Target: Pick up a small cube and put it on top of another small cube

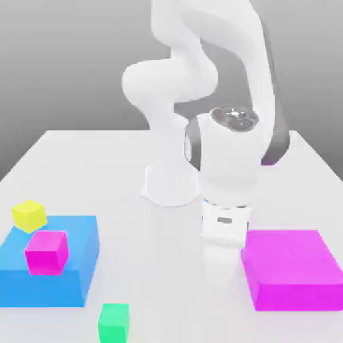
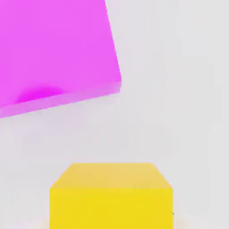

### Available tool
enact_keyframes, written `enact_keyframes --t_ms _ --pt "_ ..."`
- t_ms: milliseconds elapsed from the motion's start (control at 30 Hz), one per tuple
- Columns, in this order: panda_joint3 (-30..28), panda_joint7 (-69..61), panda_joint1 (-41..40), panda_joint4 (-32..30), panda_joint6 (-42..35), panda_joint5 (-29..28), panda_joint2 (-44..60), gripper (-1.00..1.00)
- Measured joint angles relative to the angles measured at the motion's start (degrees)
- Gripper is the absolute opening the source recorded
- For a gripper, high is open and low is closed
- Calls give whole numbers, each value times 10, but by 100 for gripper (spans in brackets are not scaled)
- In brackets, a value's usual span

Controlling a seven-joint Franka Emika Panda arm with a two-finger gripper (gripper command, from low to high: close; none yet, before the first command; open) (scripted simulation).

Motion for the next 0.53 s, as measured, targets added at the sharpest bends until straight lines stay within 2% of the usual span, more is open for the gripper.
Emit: enact_keyframes --t_ms 267,400,433,533 --pt "-75 -68 -93 77 -66 18 17 -100" --pt "-45 -113 -125 90 -14 74 85 -100" --pt "-34 -124 -134 92 0 89 103 100" --pt "-34 -124 -134 92 0 89 103 100"
